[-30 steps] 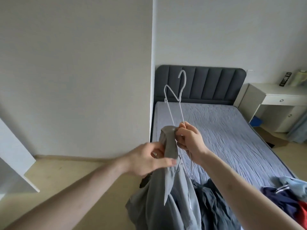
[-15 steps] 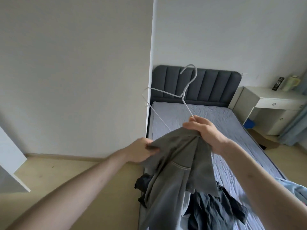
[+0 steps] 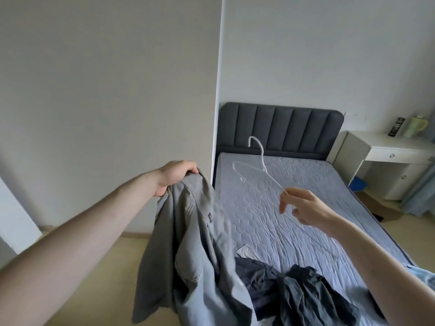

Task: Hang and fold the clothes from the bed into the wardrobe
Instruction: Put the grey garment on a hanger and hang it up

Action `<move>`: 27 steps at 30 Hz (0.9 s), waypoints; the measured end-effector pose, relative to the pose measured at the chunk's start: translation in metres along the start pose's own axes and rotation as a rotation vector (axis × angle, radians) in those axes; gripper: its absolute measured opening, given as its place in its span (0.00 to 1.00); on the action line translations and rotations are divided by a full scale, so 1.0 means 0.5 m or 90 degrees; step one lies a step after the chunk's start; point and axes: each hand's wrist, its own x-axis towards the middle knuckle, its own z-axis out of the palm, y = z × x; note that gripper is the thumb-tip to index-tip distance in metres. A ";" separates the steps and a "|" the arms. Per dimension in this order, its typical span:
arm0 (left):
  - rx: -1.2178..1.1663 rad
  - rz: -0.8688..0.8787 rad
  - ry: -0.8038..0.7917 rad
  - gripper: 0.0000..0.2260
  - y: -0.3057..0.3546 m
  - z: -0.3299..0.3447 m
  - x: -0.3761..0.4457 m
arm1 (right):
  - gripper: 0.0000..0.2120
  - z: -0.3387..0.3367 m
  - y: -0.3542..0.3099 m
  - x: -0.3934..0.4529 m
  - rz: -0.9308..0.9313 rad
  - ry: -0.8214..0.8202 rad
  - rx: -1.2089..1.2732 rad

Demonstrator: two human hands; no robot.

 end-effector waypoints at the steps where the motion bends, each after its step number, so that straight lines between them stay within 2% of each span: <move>1: 0.026 0.004 0.024 0.09 -0.008 -0.006 0.006 | 0.15 0.000 -0.006 -0.009 -0.018 -0.008 -0.015; 5: 0.222 0.048 0.120 0.18 -0.045 -0.054 0.024 | 0.19 0.001 -0.009 -0.023 -0.097 0.006 -0.085; 8: 0.357 0.049 0.189 0.10 -0.077 -0.089 0.036 | 0.19 0.009 -0.007 -0.033 -0.123 -0.017 -0.098; 11: 0.420 0.050 0.240 0.13 -0.097 -0.112 0.042 | 0.18 0.020 -0.016 -0.040 -0.144 -0.040 -0.116; 19: 0.416 0.054 0.291 0.19 -0.110 -0.119 0.043 | 0.18 0.052 -0.041 -0.051 -0.159 -0.075 -0.128; 27: 0.403 0.138 0.241 0.19 -0.061 -0.064 -0.003 | 0.17 0.109 -0.047 -0.058 -0.168 -0.049 -0.145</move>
